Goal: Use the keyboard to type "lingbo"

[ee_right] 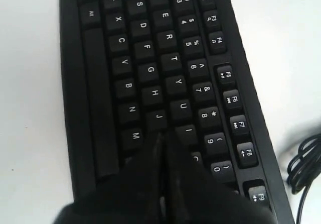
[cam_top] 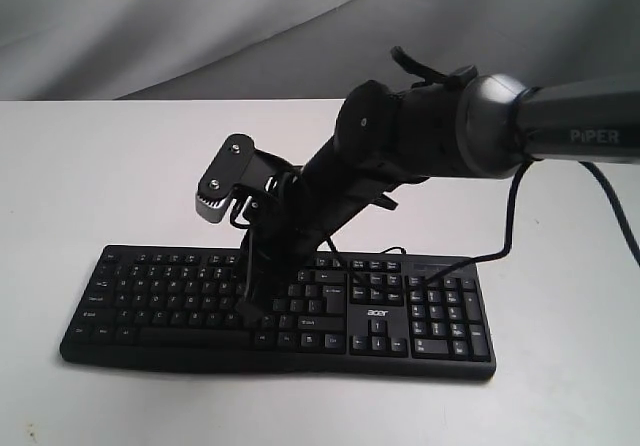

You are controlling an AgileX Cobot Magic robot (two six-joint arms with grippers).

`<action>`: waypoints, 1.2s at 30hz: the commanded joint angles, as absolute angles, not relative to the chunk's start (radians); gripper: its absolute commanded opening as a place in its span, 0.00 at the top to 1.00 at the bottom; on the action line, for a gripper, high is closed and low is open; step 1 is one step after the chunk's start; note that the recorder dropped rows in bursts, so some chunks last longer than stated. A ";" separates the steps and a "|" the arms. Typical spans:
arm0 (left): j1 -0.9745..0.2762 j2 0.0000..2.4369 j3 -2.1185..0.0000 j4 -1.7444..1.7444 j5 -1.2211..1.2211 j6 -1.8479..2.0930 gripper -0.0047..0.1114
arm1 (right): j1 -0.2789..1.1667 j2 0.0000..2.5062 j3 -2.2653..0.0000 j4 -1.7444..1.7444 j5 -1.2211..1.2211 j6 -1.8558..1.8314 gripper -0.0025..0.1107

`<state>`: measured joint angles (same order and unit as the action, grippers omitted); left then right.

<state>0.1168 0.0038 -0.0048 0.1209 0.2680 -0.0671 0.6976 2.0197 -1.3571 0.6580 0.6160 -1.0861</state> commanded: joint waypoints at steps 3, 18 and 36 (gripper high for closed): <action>0.112 0.000 0.000 0.117 0.263 -0.069 0.96 | 0.698 2.023 -1.320 0.658 0.573 -1.075 0.98; 0.112 0.000 0.000 0.117 0.263 -0.069 0.96 | 0.698 2.069 -1.317 0.683 0.561 -1.096 0.98; 0.112 0.000 0.000 0.117 0.263 -0.069 0.96 | 0.700 2.101 -1.317 0.695 0.550 -1.114 0.98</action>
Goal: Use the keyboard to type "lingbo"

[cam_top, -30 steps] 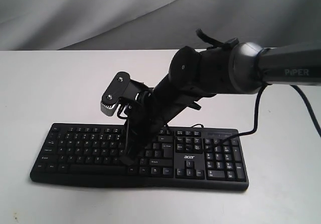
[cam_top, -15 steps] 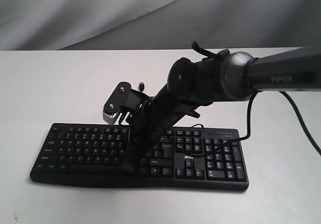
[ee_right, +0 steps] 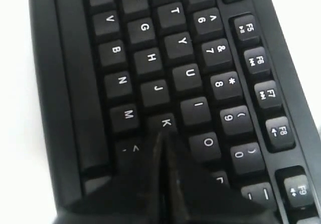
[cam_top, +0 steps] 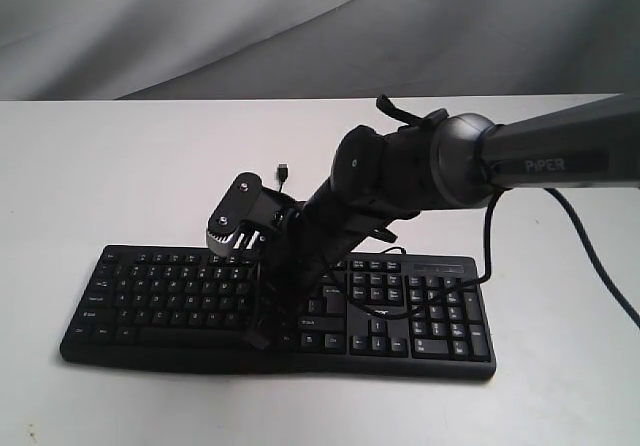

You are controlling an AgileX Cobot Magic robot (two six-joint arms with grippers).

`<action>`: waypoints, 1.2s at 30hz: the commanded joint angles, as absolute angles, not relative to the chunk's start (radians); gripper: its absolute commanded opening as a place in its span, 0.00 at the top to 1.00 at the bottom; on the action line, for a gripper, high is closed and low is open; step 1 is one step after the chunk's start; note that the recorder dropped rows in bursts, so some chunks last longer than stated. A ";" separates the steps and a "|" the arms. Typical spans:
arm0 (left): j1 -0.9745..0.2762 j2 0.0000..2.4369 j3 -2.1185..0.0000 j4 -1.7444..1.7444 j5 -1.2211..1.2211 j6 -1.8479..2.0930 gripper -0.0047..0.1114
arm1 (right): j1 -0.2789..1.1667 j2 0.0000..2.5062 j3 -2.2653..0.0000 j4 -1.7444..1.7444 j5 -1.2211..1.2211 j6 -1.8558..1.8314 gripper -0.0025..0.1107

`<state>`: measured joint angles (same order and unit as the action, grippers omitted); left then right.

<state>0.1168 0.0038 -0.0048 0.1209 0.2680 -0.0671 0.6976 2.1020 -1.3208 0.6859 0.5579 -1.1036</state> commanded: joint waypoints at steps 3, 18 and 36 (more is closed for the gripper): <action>0.112 0.000 0.000 0.117 0.263 -0.069 0.96 | 0.700 2.101 -1.317 0.695 0.550 -1.114 0.98; 0.112 0.000 0.000 0.117 0.263 -0.069 0.96 | 0.700 2.081 -1.317 0.687 0.533 -1.116 0.98; 0.112 0.000 0.000 0.117 0.263 -0.069 0.96 | 0.709 2.137 -1.445 0.689 0.568 -1.110 0.98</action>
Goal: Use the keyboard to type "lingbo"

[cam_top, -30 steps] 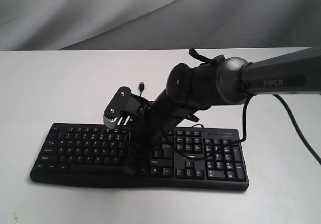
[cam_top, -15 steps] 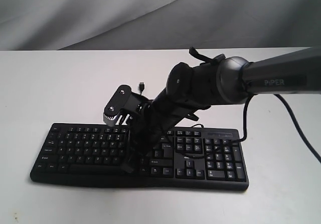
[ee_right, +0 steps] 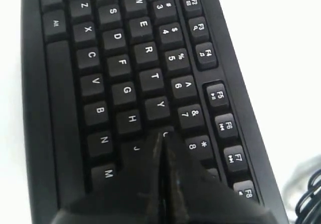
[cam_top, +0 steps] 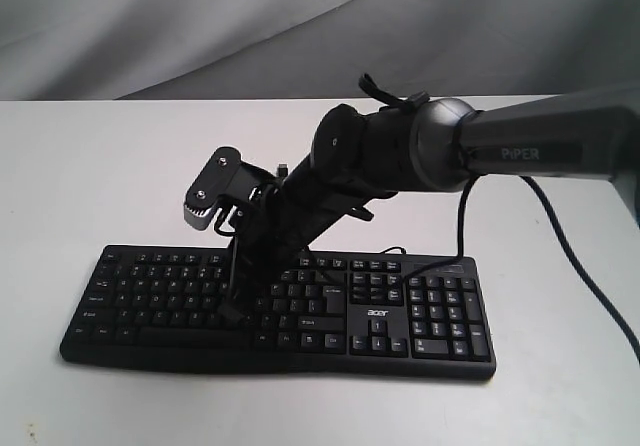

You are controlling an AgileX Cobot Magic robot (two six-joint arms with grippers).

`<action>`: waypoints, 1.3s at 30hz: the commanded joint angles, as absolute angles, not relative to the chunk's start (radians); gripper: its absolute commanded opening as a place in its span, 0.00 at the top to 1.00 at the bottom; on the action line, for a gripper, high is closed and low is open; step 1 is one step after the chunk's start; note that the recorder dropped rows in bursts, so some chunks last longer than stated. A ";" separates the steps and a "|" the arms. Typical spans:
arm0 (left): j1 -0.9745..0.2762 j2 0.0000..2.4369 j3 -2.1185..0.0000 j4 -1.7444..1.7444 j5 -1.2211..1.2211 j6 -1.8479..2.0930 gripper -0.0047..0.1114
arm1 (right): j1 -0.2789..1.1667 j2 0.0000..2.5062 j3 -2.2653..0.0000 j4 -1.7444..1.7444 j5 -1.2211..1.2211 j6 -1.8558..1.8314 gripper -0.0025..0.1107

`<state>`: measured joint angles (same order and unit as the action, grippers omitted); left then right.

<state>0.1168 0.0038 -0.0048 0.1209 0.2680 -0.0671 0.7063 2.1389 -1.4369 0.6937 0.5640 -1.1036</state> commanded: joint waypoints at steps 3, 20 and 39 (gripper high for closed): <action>0.112 0.000 0.000 0.117 0.263 -0.069 0.96 | 0.709 2.145 -1.445 0.691 0.566 -1.110 0.98; 0.112 0.000 0.000 0.117 0.263 -0.069 0.96 | 0.709 2.160 -1.445 0.688 0.548 -1.108 0.98; 0.112 0.000 0.000 0.117 0.263 -0.069 0.96 | 0.736 2.122 -1.445 0.692 0.546 -1.106 0.98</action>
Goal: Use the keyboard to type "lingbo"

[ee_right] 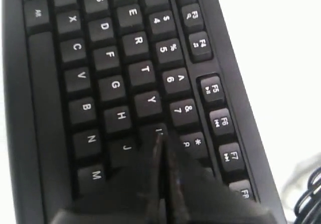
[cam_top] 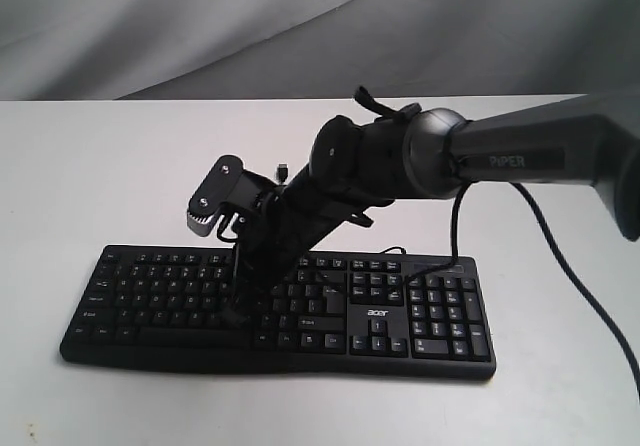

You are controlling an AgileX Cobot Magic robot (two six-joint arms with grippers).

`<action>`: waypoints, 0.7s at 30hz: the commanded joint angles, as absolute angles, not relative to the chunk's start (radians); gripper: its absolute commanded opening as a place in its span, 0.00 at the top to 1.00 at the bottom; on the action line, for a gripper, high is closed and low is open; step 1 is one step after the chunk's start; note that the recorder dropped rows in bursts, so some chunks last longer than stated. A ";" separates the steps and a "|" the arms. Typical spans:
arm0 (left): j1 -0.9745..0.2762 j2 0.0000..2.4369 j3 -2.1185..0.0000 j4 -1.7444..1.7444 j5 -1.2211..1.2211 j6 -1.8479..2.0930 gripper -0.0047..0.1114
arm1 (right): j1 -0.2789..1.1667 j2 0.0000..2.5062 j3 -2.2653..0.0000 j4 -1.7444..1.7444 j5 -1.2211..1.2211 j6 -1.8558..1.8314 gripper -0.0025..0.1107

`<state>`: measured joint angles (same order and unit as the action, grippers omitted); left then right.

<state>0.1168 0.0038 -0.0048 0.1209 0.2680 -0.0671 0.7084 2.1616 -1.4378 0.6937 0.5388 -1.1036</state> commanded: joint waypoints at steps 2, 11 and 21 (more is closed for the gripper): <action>0.112 0.000 0.000 0.117 0.263 -0.069 0.96 | 0.758 2.125 -1.445 0.698 0.548 -1.106 0.98; 0.112 0.000 0.000 0.117 0.263 -0.069 0.96 | 0.769 2.159 -1.445 0.719 0.571 -1.109 0.98; 0.112 0.000 0.000 0.117 0.263 -0.069 0.96 | 0.780 2.159 -1.445 0.719 0.584 -1.117 0.98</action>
<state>0.1168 0.0038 -0.0048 0.1209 0.2680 -0.0671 0.7773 2.1613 -1.4378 0.7099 0.5795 -1.1036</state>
